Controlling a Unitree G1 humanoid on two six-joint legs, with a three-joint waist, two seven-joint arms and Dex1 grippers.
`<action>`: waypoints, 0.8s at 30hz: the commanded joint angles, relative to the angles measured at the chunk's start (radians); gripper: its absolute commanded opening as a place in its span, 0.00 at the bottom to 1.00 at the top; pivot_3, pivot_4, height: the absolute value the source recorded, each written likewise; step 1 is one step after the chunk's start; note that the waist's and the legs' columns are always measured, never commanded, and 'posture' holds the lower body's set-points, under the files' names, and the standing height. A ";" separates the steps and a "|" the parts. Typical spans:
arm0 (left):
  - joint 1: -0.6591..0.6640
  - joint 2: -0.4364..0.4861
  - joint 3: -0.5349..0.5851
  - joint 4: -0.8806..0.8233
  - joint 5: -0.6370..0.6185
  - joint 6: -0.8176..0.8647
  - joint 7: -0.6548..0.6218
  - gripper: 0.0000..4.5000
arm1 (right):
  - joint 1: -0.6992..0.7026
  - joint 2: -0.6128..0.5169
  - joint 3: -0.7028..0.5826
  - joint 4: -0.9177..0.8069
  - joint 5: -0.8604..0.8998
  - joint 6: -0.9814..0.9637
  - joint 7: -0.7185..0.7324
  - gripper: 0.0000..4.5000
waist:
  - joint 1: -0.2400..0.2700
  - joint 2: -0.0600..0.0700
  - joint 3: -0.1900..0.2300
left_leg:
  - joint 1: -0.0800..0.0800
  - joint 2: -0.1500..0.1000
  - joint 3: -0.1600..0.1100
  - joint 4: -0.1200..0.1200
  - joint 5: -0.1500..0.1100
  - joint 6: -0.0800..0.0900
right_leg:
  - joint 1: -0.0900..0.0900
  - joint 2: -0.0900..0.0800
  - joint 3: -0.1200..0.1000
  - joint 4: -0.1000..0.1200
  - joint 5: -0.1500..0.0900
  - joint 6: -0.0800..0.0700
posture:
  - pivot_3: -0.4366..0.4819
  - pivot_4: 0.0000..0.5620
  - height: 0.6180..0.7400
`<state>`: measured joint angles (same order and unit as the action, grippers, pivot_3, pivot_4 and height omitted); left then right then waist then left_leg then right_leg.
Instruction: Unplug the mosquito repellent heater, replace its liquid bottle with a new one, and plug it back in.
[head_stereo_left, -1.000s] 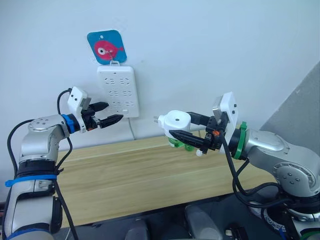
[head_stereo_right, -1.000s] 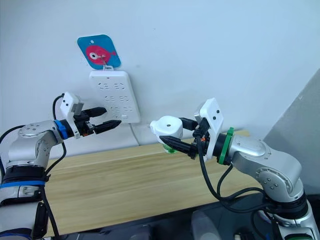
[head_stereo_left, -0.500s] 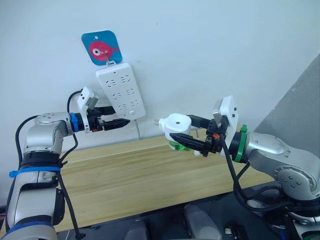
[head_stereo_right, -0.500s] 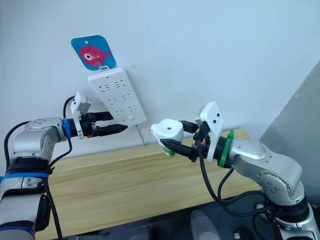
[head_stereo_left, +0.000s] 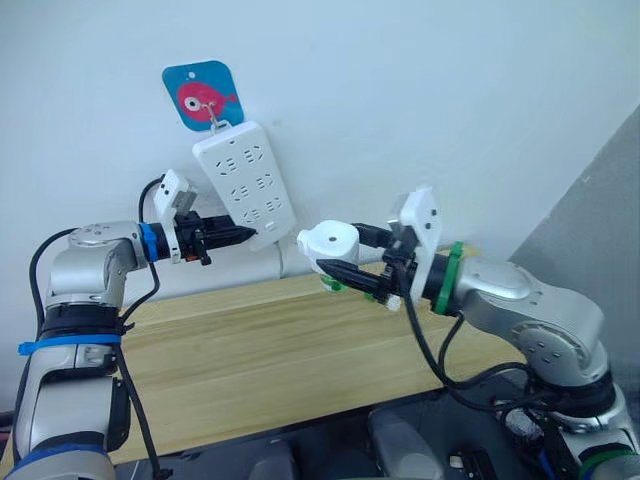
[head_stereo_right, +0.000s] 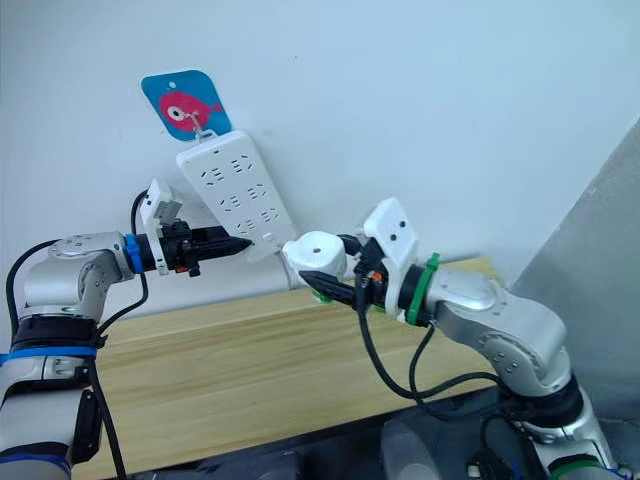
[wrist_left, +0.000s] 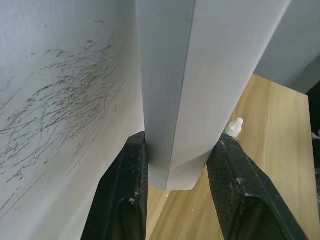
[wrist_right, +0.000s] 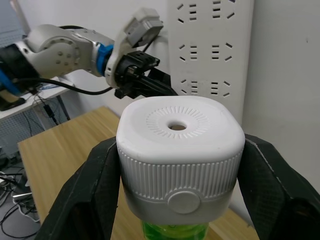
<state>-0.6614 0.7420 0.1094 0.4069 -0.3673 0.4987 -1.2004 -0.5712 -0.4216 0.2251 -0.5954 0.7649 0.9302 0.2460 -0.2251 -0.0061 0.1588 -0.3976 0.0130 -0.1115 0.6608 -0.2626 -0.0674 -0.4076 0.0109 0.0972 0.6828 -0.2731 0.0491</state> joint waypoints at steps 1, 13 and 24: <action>0.016 -0.006 0.047 -0.114 -0.055 0.032 0.038 0.29 | -0.066 0.103 0.021 0.040 -0.068 0.039 -0.110 0.65 | -0.002 0.000 0.000 | 0.000 0.000 0.000 0.000 0.000 0.000 | 0.000 0.000 0.000 0.000 0.000 0.000 | 0.17 0.24 0.95; 0.084 -0.008 0.059 -0.251 -0.109 0.105 0.095 0.29 | -0.117 0.320 0.061 0.151 -0.266 0.050 -0.230 0.65 | -0.001 0.000 0.000 | -0.002 -0.001 -0.001 -0.001 0.000 0.000 | -0.002 -0.002 -0.001 0.001 0.000 0.000 | 0.20 0.24 0.95; 0.093 -0.014 0.054 -0.241 -0.093 0.059 0.120 0.29 | -0.189 0.375 0.036 0.159 -0.292 0.101 -0.203 0.65 | -0.003 0.000 0.000 | -0.001 -0.001 -0.001 -0.001 0.000 0.000 | -0.002 -0.002 -0.001 0.001 0.000 0.000 | 0.20 0.24 0.95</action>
<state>-0.5574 0.7284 0.1526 0.2045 -0.4481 0.5850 -1.0767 -0.7341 -0.0599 0.2766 -0.4063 0.4815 1.0309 0.0324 -0.2278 -0.0060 0.1588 -0.3991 0.0118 -0.1125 0.6599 -0.2626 -0.0674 -0.4098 0.0089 0.0962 0.6838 -0.2729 0.0489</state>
